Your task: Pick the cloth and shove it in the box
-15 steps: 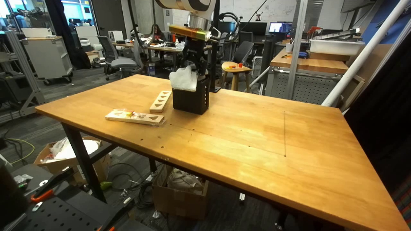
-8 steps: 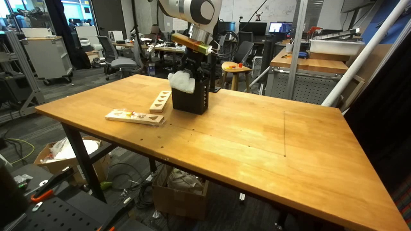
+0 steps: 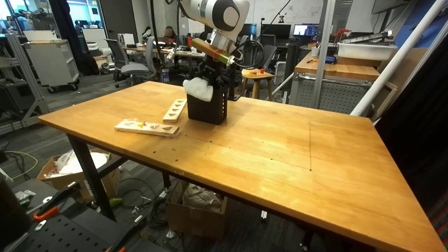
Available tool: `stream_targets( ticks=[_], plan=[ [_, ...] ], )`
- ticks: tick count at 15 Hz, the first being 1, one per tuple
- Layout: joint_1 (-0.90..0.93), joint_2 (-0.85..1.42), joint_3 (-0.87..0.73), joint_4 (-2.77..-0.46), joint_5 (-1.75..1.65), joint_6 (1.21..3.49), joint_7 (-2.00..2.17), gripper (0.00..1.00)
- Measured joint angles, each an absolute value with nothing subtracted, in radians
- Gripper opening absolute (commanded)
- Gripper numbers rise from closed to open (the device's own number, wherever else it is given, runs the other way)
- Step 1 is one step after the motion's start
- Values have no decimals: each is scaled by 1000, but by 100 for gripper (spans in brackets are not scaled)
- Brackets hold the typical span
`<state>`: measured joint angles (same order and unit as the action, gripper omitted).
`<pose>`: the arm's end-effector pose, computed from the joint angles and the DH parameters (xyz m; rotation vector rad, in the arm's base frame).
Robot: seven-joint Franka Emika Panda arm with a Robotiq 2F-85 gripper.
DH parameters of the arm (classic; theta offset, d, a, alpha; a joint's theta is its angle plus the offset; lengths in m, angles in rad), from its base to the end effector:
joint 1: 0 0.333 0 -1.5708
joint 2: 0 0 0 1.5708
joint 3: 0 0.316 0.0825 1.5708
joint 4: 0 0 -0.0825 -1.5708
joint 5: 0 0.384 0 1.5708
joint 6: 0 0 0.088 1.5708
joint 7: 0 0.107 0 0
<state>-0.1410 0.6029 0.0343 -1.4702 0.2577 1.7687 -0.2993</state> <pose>0.6750 -0.0535 0.3086 -2.7990 -0.1395 0.3455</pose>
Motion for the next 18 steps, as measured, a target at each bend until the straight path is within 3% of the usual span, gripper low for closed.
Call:
stream_targets(
  ticks=[9, 18],
  plan=[
    [-135, 571, 34, -1470, 233, 1773, -291, 98],
    [-112, 544, 33, -1470, 161, 1774, -262, 100]
  ],
)
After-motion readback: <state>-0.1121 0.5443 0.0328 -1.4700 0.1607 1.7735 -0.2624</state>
